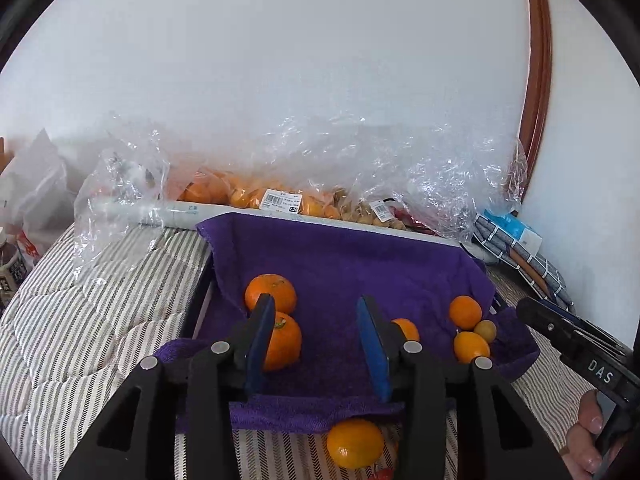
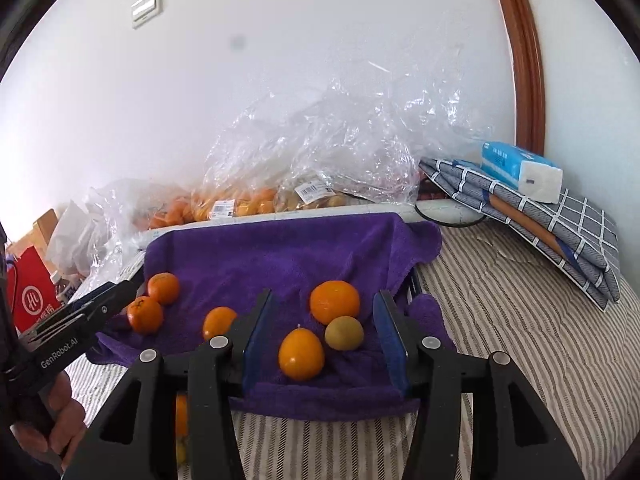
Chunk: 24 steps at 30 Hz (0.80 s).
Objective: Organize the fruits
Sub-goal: 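Move back to the loose fruits and grasp an orange with each gripper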
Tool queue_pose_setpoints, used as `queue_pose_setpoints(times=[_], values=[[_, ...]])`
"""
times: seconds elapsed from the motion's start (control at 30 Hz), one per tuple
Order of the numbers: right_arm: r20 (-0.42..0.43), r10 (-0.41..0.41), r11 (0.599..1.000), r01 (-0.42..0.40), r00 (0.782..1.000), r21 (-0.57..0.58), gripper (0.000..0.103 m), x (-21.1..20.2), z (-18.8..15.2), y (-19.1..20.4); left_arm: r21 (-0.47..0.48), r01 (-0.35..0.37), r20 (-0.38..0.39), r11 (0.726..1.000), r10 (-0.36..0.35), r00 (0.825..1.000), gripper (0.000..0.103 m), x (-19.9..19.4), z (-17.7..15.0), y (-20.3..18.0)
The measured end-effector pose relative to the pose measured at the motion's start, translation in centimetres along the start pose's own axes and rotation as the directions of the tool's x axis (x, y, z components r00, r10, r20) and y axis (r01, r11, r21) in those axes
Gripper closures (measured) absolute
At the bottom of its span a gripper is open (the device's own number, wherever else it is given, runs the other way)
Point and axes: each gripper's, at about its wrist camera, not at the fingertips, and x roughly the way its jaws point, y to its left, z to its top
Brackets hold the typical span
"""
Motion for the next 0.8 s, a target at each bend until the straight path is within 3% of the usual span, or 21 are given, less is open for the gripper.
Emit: queue_pose_setpoints(times=[0.33,0.5,0.8], values=[[-0.080,0.083,0.996,-0.080,0.993,0.040,0.053,-3.1,-2.1,2.1,-0.026,-0.061,0.007,0.998,0.062,0.998,0.061,-3.7,-1.4,2.7],[-0.133,0.078,0.997,-0.077,0.988,0.007,0.053,-3.1,-3.6,4.1,-0.024,-0.091,-0.020,0.996,0.090,0.996,0.060,-4.9,-2.1,4.4],[-0.207,0.150,0.989,-0.150,0.967,0.014,0.064,-1.1,-5.6,7.3,-0.073,-0.106,-0.078,0.992,0.101,0.992,0.058,-5.2,-2.5,6.6]])
